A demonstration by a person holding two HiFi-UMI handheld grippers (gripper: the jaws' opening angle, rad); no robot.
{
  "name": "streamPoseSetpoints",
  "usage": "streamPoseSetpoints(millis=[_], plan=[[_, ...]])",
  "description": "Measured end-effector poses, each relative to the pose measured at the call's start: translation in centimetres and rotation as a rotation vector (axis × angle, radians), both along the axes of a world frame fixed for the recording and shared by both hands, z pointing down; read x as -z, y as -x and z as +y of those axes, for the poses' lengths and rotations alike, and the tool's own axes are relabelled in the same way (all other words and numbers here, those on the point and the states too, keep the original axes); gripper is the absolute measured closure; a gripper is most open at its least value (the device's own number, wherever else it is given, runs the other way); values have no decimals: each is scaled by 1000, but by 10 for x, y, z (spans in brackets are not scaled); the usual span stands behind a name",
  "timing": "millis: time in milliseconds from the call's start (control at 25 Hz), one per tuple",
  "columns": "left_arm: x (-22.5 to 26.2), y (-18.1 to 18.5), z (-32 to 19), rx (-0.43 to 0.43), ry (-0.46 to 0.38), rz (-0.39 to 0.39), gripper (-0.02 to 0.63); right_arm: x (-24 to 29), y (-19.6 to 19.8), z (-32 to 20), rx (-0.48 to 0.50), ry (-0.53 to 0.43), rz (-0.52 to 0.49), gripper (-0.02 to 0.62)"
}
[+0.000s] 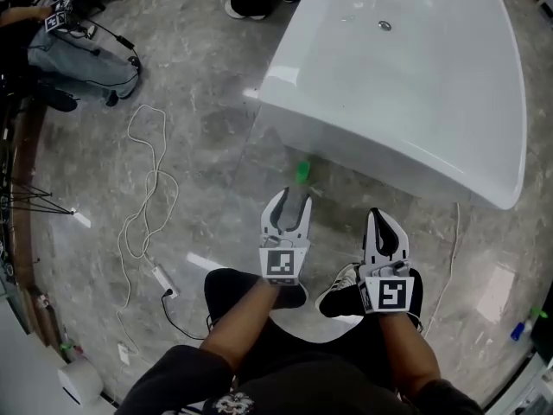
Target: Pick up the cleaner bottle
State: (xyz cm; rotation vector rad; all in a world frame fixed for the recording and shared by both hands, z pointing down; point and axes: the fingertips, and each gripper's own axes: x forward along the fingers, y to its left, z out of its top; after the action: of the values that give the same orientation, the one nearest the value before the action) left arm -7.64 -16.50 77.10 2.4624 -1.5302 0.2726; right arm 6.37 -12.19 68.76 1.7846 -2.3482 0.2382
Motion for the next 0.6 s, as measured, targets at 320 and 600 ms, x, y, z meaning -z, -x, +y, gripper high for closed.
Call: streamPoseSetpoints(millis=[320,600], plan=[[-171,0,-18,60,-20,-24,337,-128,0,-10,29,-31,-19,580],[-287,-6,-34,77,20,-77,322,-201,3,-10,54,-28,2,580]])
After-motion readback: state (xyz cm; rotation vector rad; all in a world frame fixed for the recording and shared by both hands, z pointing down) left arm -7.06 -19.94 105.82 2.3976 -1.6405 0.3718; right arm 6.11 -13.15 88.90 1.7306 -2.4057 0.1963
